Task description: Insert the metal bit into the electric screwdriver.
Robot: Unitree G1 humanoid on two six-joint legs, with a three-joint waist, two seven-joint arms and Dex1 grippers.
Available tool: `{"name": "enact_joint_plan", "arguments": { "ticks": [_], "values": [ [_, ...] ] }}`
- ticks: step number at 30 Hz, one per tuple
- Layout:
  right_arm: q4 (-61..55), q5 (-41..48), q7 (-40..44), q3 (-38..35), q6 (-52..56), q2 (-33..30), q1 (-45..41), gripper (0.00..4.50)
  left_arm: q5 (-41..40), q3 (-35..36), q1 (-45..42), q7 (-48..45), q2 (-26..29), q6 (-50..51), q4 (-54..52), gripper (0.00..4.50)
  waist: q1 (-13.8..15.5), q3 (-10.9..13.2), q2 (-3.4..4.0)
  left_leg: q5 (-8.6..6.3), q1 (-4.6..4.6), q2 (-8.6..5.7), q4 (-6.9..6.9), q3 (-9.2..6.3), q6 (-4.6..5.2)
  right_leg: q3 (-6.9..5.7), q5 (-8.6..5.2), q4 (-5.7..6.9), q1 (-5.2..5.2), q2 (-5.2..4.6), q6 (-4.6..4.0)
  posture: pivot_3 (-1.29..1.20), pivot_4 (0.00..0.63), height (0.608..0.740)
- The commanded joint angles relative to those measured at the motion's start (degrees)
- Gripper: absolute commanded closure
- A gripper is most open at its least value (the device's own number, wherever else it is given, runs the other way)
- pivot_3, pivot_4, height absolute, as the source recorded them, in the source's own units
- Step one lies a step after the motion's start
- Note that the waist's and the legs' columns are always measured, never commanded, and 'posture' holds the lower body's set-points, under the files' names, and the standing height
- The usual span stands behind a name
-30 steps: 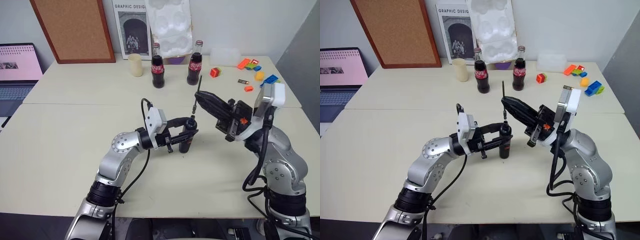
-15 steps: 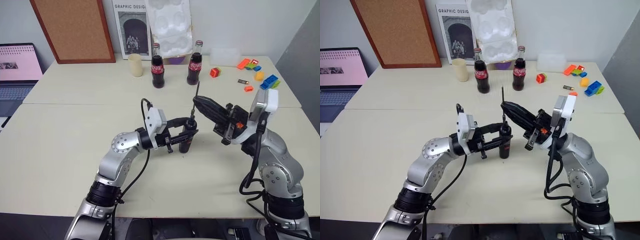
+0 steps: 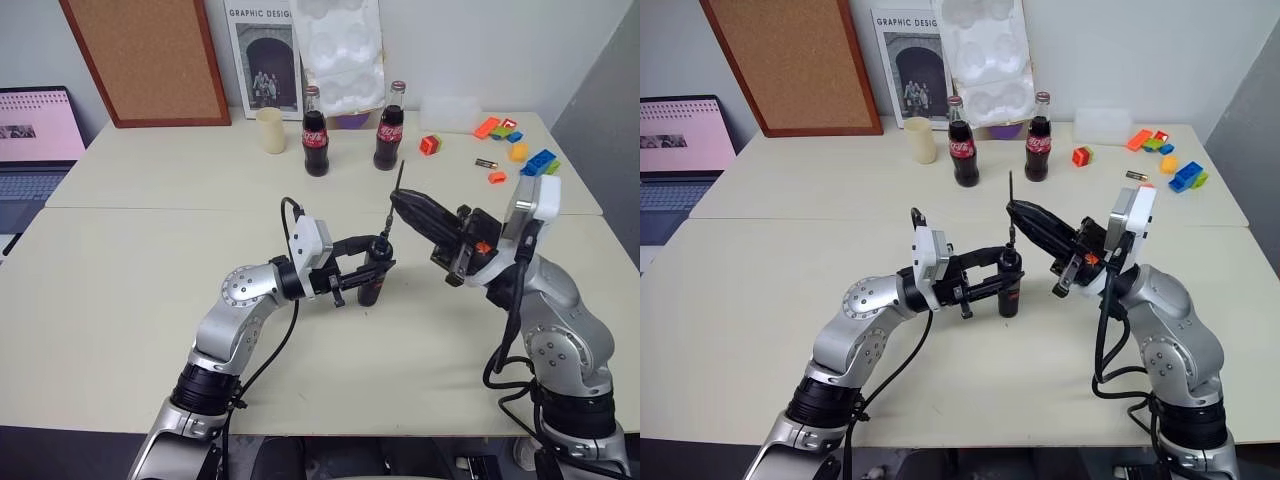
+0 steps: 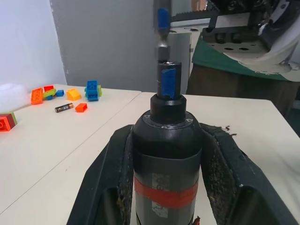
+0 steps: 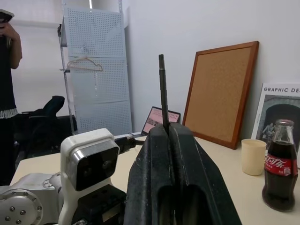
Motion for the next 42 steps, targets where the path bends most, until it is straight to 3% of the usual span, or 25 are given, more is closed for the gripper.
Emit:
{"name": "enact_joint_plan", "arguments": {
  "ticks": [1, 19, 42],
  "values": [
    [-3.2, 1.4, 0.4, 0.4, 0.4, -0.8, 0.4, 4.50, 1.2, -0.5, 0.9, 0.1, 1.1, 1.0, 0.4, 2.86, 0.0, 0.0, 0.00, 0.00, 0.00, 0.00, 0.00, 0.00, 0.00, 0.00, 0.00, 0.00, 0.00, 0.00, 0.00, 0.00, 0.150, 0.740],
    [-2.4, 3.2, -2.6, -2.0, 0.5, -0.3, 0.6, 4.50, 1.4, -0.8, 1.2, 0.1, 1.1, 0.9, 0.3, 2.86, 0.0, 0.0, 0.00, 0.00, 0.00, 0.00, 0.00, 0.00, 0.00, 0.01, -0.03, -0.01, 0.00, 0.00, 0.04, 0.00, 0.150, 0.740],
    [-2.4, -0.7, -2.7, 1.0, -1.6, 0.4, 1.9, 4.50, 1.5, -1.6, 1.7, -0.7, 1.5, 0.9, -0.4, 2.86, 0.0, 0.0, 0.00, 0.00, 0.01, 0.00, -0.01, 0.00, 0.00, 0.01, -0.09, -0.02, 0.01, 0.00, 0.13, 0.00, 0.150, 0.740]
  ]
}}
